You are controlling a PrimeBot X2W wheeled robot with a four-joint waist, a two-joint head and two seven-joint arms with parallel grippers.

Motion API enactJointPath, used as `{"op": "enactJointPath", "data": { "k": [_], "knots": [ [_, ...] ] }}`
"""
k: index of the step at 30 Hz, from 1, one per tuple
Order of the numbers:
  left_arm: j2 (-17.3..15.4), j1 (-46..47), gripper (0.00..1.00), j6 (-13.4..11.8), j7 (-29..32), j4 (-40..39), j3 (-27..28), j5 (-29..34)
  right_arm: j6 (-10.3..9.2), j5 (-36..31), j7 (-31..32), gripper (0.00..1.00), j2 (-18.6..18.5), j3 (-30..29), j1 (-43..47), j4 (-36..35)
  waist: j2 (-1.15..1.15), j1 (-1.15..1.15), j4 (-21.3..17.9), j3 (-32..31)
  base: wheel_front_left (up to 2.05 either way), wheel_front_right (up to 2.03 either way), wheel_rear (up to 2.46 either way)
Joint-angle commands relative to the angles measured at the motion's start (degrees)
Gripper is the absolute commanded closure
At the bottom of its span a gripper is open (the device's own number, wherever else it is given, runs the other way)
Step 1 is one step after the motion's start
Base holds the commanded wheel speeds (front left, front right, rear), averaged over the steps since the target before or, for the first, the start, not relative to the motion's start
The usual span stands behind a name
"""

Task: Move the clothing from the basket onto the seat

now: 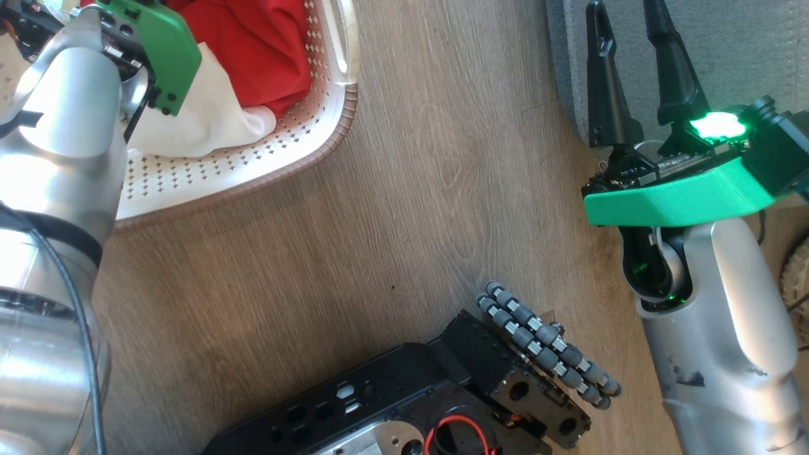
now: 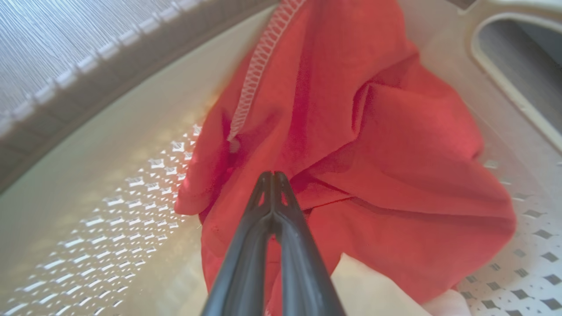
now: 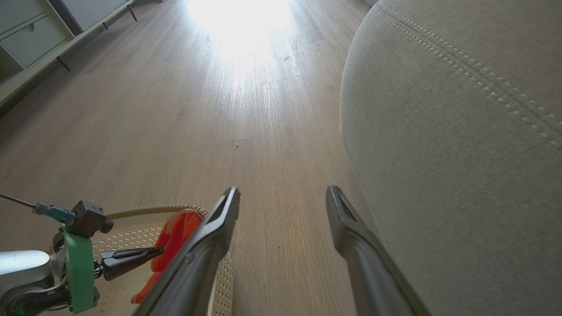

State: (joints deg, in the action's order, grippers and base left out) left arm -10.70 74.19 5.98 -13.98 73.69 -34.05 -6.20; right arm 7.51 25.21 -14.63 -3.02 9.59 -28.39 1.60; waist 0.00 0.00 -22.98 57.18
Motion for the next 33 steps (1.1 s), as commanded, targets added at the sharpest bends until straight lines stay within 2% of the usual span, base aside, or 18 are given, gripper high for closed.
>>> {"op": "enactJointPath", "data": {
  "k": [1,11,17,18,19,20,25,33],
  "knots": [
    [-0.2,0.7,1.0,0.4,-0.7,-1.0,0.0,-0.5,-0.02,-0.3,-0.4,0.0,0.1,0.5,2.9,-1.5,0.0,0.0,0.0,0.0,0.0,0.0,0.0],
    [-0.2,0.0,1.0,1.0,-1.0,-2.2,0.0,-2.2,-0.02,0.0,-0.4,0.0,0.1,-0.2,1.3,-0.8,0.0,0.0,0.1,-0.5,0.0,0.0,0.0],
    [-3.3,-3.6,1.0,0.6,-1.0,-13.1,1.5,-3.3,-0.02,-0.5,-0.4,0.0,0.1,-0.1,-2.1,-0.2,0.0,0.0,0.1,-1.8,0.0,0.0,0.0],
    [-4.1,-4.8,0.88,0.4,-1.0,-15.6,1.9,-3.4,-0.02,-0.5,-0.4,0.0,0.1,0.1,-2.8,0.0,0.0,0.0,0.0,-2.2,0.0,0.0,0.0],
    [-4.8,-6.2,0.55,0.1,-1.0,-18.0,2.5,-3.7,-0.02,-0.5,-0.4,0.0,0.1,0.4,-3.4,0.1,0.0,0.0,0.0,-2.7,0.0,0.0,0.0],
    [-5.2,-7.7,0.0,0.0,-1.0,-20.4,2.9,-3.8,-0.02,-0.8,-0.4,0.0,0.1,0.2,-3.8,0.3,0.0,0.0,0.5,-3.5,0.0,0.0,0.0],
    [-4.4,-15.8,0.0,-0.4,-1.0,-29.2,5.2,-5.2,-0.02,-3.6,-0.4,0.0,0.1,-1.2,-4.1,2.6,0.0,0.0,4.4,-9.3,0.0,0.0,0.0],
    [-1.8,-24.5,0.0,-0.8,-1.0,-38.0,10.7,-6.7,-0.02,-8.6,-0.4,0.0,0.1,-4.3,-2.5,5.6,0.0,0.0,11.0,-18.1,0.0,0.0,0.0]
  ]
}}
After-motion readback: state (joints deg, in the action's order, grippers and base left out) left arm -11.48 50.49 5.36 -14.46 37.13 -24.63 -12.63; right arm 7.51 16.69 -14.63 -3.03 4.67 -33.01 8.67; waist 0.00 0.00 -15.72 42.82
